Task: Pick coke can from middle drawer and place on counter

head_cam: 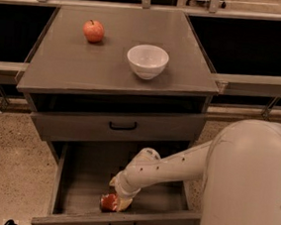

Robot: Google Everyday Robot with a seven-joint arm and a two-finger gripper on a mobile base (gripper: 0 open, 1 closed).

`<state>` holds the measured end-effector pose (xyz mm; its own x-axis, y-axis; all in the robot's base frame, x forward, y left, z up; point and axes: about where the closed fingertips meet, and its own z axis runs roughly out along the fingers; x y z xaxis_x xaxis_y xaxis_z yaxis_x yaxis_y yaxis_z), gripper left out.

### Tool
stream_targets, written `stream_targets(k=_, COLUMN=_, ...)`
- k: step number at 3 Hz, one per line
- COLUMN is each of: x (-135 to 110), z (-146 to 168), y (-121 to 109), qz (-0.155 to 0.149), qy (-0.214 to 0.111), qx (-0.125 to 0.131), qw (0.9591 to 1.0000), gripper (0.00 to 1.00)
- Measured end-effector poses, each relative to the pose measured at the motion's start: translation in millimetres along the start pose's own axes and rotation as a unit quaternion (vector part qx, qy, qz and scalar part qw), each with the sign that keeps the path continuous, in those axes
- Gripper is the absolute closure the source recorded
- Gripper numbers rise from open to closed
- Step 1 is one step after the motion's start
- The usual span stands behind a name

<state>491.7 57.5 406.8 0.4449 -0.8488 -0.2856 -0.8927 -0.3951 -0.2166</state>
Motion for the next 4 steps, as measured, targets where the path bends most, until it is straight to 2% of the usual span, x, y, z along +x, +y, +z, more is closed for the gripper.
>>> stream_targets(k=2, x=-3.5, z=25.9, y=11.5, qz=-0.009, qy=-0.017, qx=-0.010, qw=0.9998, gripper=0.35)
stream_targets(k=3, x=-6.2, z=26.7, y=11.3, qz=0.001, qy=-0.040, qx=-0.001, qw=0.9992, gripper=0.49)
stream_targets(k=4, x=-9.2, z=16.9, y=8.4, qz=0.011, qy=-0.077, qx=0.014, qw=0.9969, gripper=0.73)
